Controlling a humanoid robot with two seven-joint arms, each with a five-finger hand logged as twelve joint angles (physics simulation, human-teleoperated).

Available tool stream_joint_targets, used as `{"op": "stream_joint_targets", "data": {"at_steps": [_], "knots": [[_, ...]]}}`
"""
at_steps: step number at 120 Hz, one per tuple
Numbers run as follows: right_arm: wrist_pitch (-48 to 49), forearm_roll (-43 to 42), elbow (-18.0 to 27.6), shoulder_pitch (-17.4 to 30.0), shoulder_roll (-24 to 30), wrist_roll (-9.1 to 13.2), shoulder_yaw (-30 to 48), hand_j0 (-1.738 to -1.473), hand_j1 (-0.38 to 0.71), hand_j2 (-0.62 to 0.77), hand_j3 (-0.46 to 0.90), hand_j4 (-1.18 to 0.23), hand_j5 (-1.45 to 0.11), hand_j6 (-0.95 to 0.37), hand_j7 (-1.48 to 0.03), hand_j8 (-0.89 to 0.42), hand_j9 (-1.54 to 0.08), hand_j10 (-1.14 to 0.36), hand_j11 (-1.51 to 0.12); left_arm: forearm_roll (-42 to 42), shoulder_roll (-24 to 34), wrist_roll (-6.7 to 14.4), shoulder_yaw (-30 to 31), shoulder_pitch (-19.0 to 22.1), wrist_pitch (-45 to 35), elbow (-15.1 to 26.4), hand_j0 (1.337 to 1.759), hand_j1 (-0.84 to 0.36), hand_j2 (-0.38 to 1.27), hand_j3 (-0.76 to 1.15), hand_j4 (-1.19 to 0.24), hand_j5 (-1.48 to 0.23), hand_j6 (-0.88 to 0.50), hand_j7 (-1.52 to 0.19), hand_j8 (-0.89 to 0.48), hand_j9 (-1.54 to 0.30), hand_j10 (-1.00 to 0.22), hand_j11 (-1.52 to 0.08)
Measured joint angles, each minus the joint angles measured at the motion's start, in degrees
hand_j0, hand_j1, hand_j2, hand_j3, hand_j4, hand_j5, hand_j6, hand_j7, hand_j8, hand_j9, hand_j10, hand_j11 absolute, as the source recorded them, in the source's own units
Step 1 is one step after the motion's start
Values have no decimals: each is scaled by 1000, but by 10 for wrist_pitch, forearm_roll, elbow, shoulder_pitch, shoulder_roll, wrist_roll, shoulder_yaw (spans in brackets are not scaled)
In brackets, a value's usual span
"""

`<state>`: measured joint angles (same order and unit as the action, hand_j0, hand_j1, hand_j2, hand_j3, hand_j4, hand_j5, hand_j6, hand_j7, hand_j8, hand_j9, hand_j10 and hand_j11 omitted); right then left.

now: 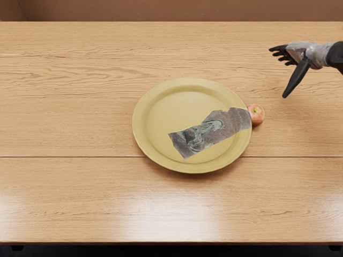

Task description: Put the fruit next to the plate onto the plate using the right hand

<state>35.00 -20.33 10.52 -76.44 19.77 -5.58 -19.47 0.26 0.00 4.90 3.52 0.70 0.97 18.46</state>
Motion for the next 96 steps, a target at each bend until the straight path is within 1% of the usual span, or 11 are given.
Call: {"op": "stream_joint_targets", "data": {"at_steps": [36,47,59,63,71,77,86,96], "knots": [[0,0,-2,-5,0,2,-1,-1658,-329,-3,0,-19,-22,-20,-22,-19,-22,-18,-22,0,0,0,0,0,0,0,1658,349,0,0,0,0,0,0,0,0,0,0],[0,-20,-1,-12,0,10,-9,-1658,-329,-3,0,-20,-23,-20,-23,-19,-23,-19,-23,0,0,0,0,0,0,0,1658,349,0,0,0,0,0,0,0,0,0,0],[0,-71,-1,-19,-6,11,-17,-1658,-327,-3,0,-21,-25,-21,-24,-21,-25,-20,-25,0,0,0,0,0,0,0,1658,349,0,0,0,0,0,0,0,0,0,0],[0,-90,-1,-19,-12,8,-27,-1658,-327,-3,0,-21,-25,-22,-25,-21,-25,-20,-25,0,0,0,0,0,0,0,1658,349,0,0,0,0,0,0,0,0,0,0],[0,-113,0,-20,-19,-12,-54,-1658,-326,-4,0,-21,-25,-22,-25,-21,-25,-20,-25,0,0,0,0,0,0,0,1658,349,0,0,0,0,0,0,0,0,0,0],[0,-123,0,-20,-23,-22,-71,-1658,-326,-4,0,-22,-26,-22,-26,-21,-26,-21,-26,0,0,0,0,0,0,0,1658,349,0,0,0,0,0,0,0,0,0,0],[0,-132,1,-20,-34,-29,-90,-1658,-326,-4,0,-22,-26,-22,-26,-22,-26,-21,-26,0,0,0,0,0,0,0,1658,349,0,0,0,0,0,0,0,0,0,0],[0,-136,3,-20,-49,-31,-105,-1658,-326,-4,0,-21,-26,-22,-26,-21,-26,-21,-26,0,0,0,0,0,0,0,1658,349,0,0,0,0,0,0,0,0,0,0]]}}
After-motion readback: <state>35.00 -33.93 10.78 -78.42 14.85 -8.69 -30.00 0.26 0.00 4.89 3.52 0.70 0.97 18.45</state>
